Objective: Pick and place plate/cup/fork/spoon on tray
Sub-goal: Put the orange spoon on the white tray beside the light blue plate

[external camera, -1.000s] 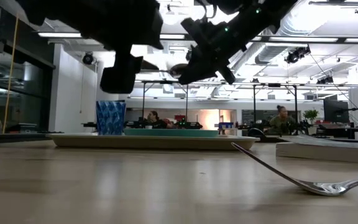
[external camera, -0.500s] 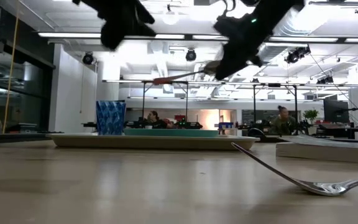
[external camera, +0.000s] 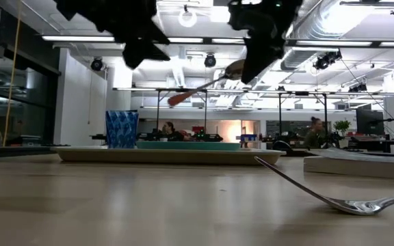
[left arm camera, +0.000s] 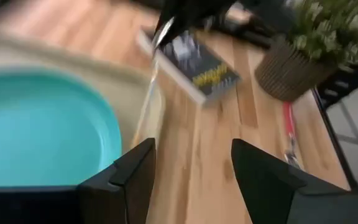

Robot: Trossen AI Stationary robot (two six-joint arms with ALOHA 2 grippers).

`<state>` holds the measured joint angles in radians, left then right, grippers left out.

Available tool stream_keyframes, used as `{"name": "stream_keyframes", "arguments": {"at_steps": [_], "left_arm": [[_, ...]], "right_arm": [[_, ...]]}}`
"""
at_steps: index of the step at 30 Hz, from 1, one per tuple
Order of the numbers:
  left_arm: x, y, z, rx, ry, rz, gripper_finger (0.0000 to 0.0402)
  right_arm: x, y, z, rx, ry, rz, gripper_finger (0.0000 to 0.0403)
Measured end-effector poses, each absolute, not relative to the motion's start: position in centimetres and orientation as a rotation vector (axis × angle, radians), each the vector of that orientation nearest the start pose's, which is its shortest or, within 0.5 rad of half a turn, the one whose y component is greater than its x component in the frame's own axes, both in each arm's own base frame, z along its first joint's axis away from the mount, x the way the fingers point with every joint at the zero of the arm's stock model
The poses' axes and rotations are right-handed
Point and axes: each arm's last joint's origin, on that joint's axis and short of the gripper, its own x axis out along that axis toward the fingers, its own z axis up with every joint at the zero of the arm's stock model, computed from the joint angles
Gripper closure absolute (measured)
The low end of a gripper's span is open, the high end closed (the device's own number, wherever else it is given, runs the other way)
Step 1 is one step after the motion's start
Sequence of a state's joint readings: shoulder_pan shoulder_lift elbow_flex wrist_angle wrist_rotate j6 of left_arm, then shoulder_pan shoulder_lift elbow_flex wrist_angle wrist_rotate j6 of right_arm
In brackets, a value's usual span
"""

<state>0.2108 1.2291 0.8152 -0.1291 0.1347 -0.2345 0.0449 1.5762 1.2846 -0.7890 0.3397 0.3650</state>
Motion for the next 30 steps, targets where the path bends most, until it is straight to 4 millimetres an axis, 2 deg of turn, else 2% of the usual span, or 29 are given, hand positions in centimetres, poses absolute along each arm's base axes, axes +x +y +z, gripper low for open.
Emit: {"name": "stream_keyframes", "arguments": {"at_steps": [3, 9, 19, 24, 27, 30], "left_arm": [[26.0, 5.2, 25.2, -0.378, 0.563, 0.141, 0.0211], [26.9, 4.8, 23.5, -0.415, 0.642, 0.136, 0.0211], [28.3, 4.8, 20.6, -0.421, 0.755, 0.157, 0.0211], [28.6, 4.9, 19.8, -0.429, 0.781, 0.161, 0.0213], [28.6, 4.9, 19.7, -0.429, 0.785, 0.16, 0.0234], [28.6, 4.9, 19.9, -0.433, 0.781, 0.162, 0.0283]], "right_arm": [[33.3, 0.7, 26.9, 0.107, 1.056, -0.406, 0.0403], [35.6, 0.9, 27.3, 0.084, 1.044, -0.337, 0.0403], [36.1, 1.1, 27.6, 0.115, 1.026, -0.272, 0.0403], [36.1, 1.1, 27.6, 0.117, 1.027, -0.269, 0.0403], [36.0, 1.1, 27.6, 0.111, 1.034, -0.268, 0.0403], [36.0, 1.1, 27.6, 0.111, 1.038, -0.269, 0.0403]]}}
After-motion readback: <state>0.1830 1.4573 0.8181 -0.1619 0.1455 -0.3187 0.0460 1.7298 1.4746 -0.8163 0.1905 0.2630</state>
